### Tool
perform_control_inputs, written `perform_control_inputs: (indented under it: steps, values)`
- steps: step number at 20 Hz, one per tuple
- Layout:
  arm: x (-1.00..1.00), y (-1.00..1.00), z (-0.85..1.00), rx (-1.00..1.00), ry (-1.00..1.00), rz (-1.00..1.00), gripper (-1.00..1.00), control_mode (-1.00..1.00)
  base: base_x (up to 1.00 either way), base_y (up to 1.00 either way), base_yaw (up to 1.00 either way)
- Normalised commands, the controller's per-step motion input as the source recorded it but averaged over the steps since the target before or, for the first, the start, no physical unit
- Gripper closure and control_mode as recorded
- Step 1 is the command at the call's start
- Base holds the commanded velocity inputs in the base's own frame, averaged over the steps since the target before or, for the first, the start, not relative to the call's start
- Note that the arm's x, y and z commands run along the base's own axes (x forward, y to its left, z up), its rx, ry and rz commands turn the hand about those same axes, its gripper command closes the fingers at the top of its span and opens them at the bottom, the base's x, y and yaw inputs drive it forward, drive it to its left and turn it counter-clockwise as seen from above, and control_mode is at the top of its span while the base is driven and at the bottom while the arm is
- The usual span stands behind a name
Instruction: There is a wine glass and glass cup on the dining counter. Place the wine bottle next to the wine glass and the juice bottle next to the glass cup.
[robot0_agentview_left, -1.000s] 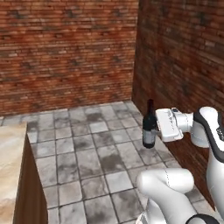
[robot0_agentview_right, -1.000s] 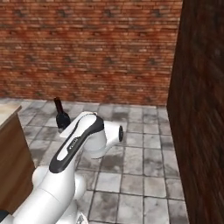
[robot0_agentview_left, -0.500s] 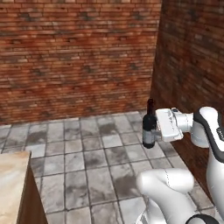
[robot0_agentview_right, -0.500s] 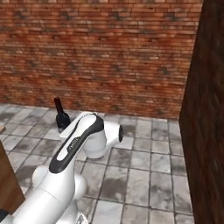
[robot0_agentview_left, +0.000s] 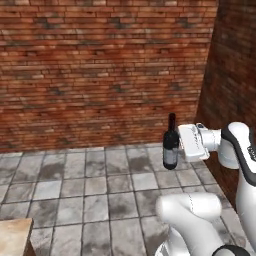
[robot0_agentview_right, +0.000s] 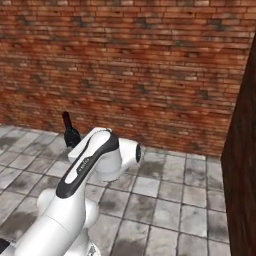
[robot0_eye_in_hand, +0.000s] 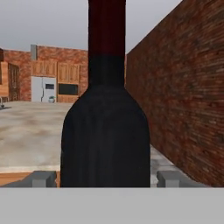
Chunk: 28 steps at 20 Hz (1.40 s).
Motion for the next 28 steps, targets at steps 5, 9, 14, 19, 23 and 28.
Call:
perform_control_inputs:
  steps: [5,9,14,19,23,28]
  values:
    - [0.00,0.00,0.00,0.00,0.00,0.00,1.00,1.00,0.84,0.00,0.35]
    - [0.00,0.00,0.00,0.00,0.00,0.00,1.00,1.00,0.78,0.00,0.41]
    - [0.00,0.00,0.00,0.00,0.00,0.00,1.00,1.00,0.76,0.00,0.45]
    - [0.00,0.00,0.00,0.00,0.00,0.00,1.00,1.00,0.75,0.00,0.45]
    - [0.00,0.00,0.00,0.00,0.00,0.00,1.00,1.00,0.76,0.00,0.45]
    - [0.00,0.00,0.00,0.00,0.00,0.00,1.00,1.00,0.75,0.00,0.45]
